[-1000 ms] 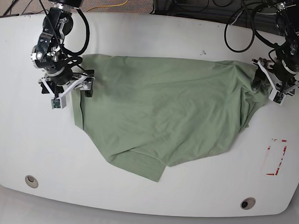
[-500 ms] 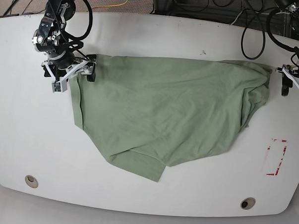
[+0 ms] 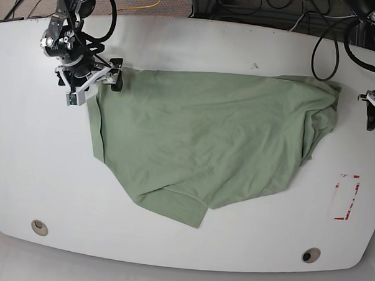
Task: Layout the t-shirt on the table in an organized manner, then fold the t-shirt properly
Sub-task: 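Open both grippers and raise them off the shirt edge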
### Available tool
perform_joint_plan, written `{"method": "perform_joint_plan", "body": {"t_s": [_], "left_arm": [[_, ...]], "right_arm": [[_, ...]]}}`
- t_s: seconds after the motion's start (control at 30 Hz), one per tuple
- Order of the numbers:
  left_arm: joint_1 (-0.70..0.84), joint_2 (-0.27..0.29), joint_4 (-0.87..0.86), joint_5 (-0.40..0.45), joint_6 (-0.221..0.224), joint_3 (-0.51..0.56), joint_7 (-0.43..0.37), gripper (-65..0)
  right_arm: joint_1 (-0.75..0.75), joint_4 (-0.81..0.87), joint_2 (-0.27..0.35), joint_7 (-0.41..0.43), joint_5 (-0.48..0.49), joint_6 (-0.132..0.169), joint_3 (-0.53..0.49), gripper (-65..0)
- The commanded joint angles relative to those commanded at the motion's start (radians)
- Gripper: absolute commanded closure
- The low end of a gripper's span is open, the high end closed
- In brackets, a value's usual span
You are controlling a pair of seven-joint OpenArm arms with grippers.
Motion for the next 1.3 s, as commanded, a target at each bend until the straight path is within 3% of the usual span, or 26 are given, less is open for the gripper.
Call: {"method": "perform_joint_plan", "body": {"t_s": [0.23,0.43,0.53,0.87,0.97,1.13,1.3], "left_arm": [[0.048,0.021,0.000,0.002,0.000,0.025,0.000,-38.2],[0.077,0.023,0.000,0.002,0.000,0.025,0.000,-38.2],[0.091,0.023,0.000,0.002,0.000,0.023,0.000,-38.2],[0.150,0.026,-0.003,0.002,0.000,0.025,0.000,-38.2],[0.152,0.049,-0.003,0.002,0.000,0.025,-0.002,-38.2],[0.150,0.072,-0.020,0.002,0.000,0.026,-0.002,-38.2],[0.147,0.087,-0.063,-0.002,0.000,0.041,-0.002,-38.2]], "right_arm": [[0.000,-0.080,-0.002,0.003,0.002,0.002,-0.002,-56.3],[0.012,-0.130,-0.002,0.002,0.002,0.063,-0.002,-55.0],[0.009,-0.127,-0.002,0.002,0.002,0.069,-0.002,-49.3],[0.008,-0.123,-0.026,-0.002,0.003,0.069,-0.006,-17.4],[0.008,-0.123,-0.028,-0.003,0.003,0.069,-0.008,-7.1],[0.006,-0.123,-0.029,-0.003,0.003,0.069,-0.009,-0.5],[0.006,-0.123,-0.029,-0.003,0.003,0.069,-0.009,-0.2]]}}
